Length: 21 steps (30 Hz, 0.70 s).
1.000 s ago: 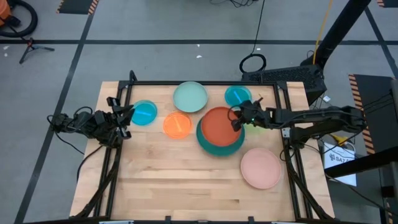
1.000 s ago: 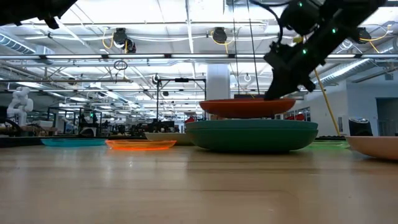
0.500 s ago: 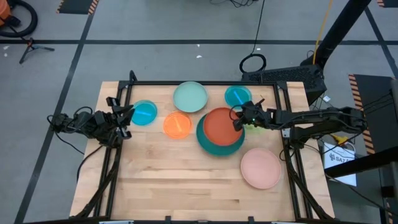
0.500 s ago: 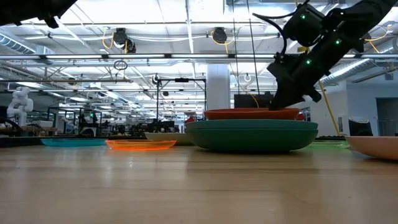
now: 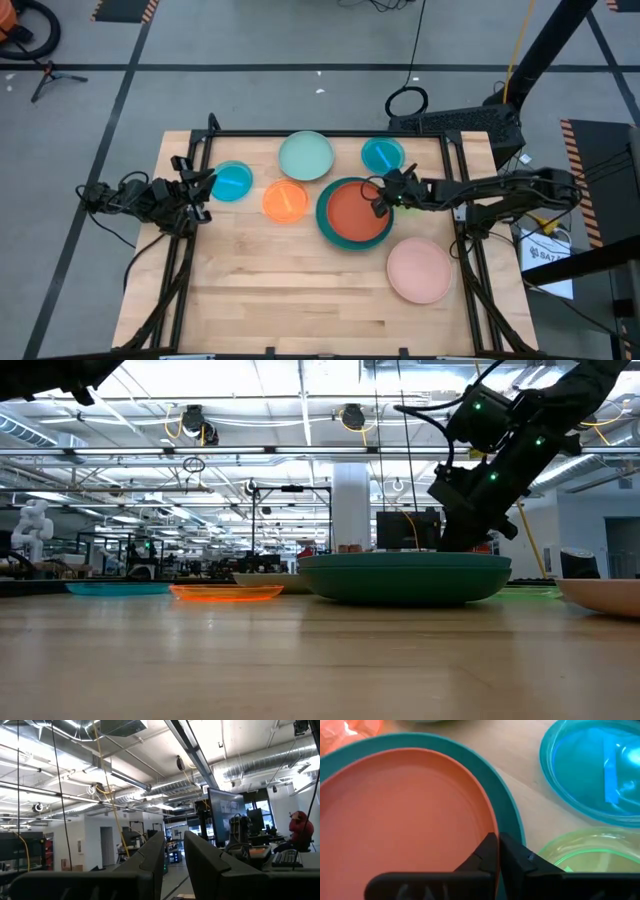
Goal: Stack plastic plates
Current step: Stack the dark orange plate on top of the dark blue plate, then stack the pink plate on top of the dark orange plate
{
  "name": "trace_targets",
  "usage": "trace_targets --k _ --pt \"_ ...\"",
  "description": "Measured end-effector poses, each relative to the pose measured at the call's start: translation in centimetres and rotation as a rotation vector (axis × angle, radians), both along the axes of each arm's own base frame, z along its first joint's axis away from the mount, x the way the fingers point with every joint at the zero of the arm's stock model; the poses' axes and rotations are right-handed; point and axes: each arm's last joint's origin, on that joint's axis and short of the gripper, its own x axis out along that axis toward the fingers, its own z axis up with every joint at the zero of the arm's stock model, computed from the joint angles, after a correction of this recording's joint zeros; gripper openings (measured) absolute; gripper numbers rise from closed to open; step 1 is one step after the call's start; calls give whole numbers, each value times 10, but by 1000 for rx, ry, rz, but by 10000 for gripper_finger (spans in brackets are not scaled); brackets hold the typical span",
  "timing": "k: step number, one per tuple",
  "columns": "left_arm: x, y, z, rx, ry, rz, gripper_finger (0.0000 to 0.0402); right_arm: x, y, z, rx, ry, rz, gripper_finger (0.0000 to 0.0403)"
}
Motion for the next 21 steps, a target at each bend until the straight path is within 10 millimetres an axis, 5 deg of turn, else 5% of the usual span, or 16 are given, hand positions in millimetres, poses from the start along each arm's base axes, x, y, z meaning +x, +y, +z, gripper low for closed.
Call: trace_targets --k 12,21 --pt "0 0 0 0 0 1 81 1 -1 -6 2 25 -23 79" --pt "0 0 0 7 3 6 81 0 0 10 -5 -49 -37 127"
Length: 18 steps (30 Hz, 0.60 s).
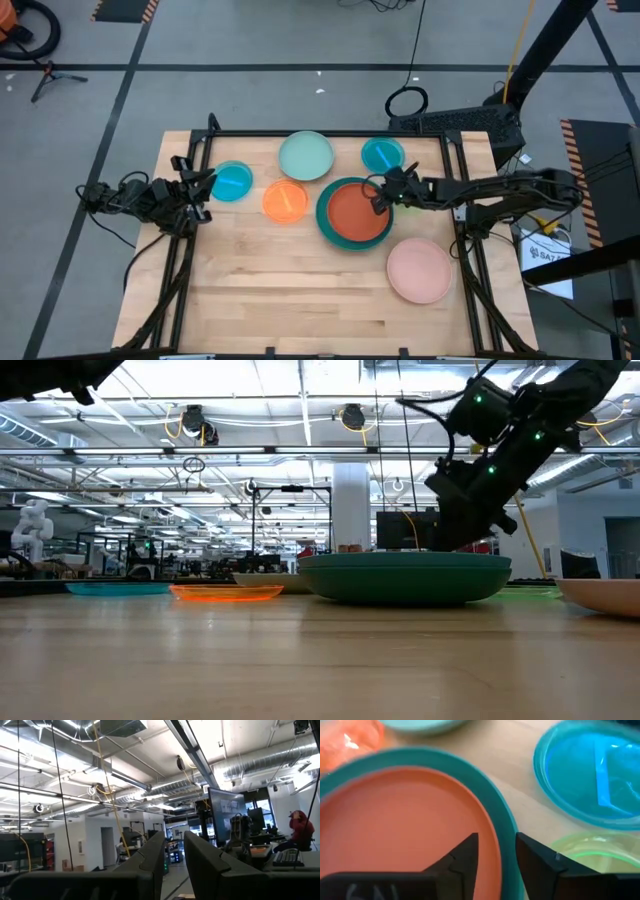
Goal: Stack plastic plates
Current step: Stack the pink plate on top of the dark orange plate
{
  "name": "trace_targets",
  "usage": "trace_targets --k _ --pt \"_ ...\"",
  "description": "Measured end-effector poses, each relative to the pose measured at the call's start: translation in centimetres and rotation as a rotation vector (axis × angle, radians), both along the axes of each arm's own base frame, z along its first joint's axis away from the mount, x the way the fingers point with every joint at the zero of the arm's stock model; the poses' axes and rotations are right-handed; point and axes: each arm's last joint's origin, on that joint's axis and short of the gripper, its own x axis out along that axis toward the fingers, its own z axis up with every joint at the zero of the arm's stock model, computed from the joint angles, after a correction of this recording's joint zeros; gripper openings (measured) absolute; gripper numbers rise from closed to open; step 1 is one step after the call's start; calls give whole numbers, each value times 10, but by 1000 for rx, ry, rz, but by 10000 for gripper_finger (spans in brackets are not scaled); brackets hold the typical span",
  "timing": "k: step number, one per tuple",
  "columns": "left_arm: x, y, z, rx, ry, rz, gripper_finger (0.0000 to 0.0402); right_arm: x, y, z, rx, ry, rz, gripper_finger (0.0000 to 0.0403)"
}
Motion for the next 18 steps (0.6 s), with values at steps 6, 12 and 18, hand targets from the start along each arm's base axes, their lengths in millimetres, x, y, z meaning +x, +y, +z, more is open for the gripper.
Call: trace_targets --k 6,12,18 --pt "0 0 0 9 3 6 81 8 1 26 18 -98 20 127" --pt "0 0 0 10 4 7 81 27 18 59 22 -168 122 117" --pt "0 0 0 11 4 8 81 43 48 85 81 -172 200 114"
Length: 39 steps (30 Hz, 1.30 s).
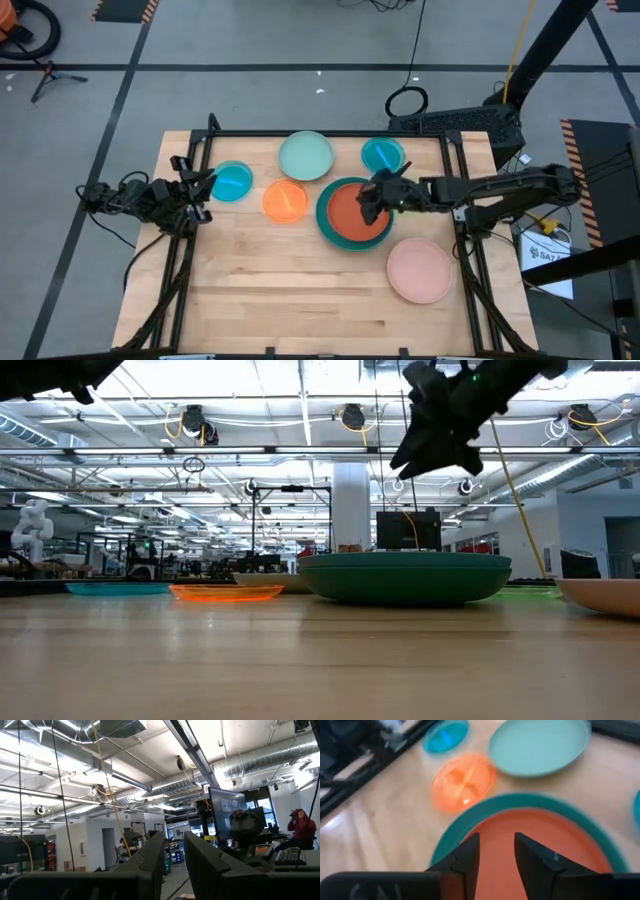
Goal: Stack plastic plates
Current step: Stack the pink plate on top of the dark orange plate
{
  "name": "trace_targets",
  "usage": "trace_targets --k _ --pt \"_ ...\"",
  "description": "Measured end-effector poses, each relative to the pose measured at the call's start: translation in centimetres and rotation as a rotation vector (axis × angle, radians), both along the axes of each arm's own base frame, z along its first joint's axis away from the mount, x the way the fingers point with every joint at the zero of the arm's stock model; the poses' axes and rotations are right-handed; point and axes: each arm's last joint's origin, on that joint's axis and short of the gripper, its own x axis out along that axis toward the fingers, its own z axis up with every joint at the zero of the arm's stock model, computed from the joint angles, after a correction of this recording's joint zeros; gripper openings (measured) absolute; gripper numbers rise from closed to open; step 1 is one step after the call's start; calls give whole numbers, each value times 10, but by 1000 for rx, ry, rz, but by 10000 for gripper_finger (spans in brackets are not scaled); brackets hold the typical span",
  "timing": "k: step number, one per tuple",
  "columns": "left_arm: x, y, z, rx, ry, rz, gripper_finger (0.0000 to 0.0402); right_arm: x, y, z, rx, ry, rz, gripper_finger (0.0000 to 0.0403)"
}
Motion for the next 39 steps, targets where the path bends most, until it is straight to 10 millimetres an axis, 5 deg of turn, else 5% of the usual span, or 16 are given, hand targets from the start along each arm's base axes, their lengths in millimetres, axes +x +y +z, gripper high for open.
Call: trace_targets --k 7,16,29,39 --pt "0 0 0 -1 -1 0 81 19 37 11 167 121 69 114" --pt "0 0 0 -5 -1 -4 81 38 78 14 487 523 31 114" --pt "0 0 0 -2 3 -2 81 39 126 -50 639 968 -197 114" --pt "0 0 0 -1 4 -2 81 40 134 -72 614 1069 -210 114"
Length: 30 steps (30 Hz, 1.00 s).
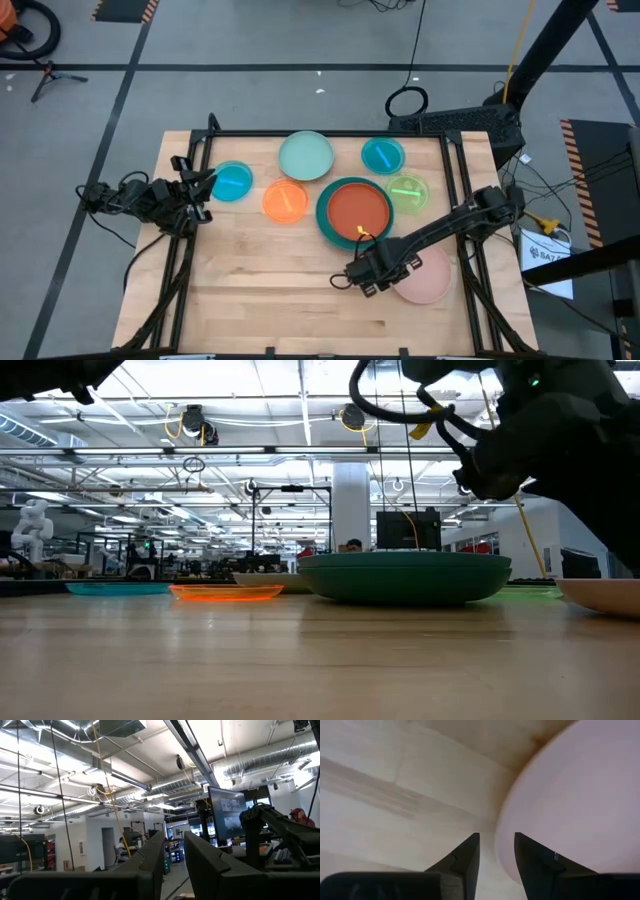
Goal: Stack plastic plates
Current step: Stack the pink plate on top of the dark orange plate
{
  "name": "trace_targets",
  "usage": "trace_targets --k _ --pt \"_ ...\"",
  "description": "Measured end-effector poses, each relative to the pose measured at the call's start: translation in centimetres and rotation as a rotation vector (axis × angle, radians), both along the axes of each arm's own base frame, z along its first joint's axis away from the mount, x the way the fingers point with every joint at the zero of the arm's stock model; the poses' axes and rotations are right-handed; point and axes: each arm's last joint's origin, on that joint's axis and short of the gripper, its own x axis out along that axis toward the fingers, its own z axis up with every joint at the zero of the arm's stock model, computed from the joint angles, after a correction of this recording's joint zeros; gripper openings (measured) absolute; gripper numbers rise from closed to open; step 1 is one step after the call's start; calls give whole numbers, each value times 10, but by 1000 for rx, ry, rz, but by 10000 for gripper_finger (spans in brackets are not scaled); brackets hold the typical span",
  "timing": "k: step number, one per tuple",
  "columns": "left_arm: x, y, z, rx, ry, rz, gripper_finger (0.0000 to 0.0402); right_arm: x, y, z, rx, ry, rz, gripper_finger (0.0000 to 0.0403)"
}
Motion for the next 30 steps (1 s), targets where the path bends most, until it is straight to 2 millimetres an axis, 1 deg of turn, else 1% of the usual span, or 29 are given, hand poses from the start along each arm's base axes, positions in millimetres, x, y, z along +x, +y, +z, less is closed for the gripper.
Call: trace_targets --k 10,16,20,27,30 --pt "0 0 0 0 0 0 81 4 2 -23 -30 75 5 114" --pt "0 0 0 1 0 0 81 4 2 -27 -36 86 -1 110" --pt "0 0 0 1 0 1 81 4 2 -27 -39 88 -13 85" --pt "0 0 0 2 0 1 81 4 2 -26 -33 95 -27 14" --pt "0 0 0 2 0 1 81 3 3 -26 -1 111 -33 9"
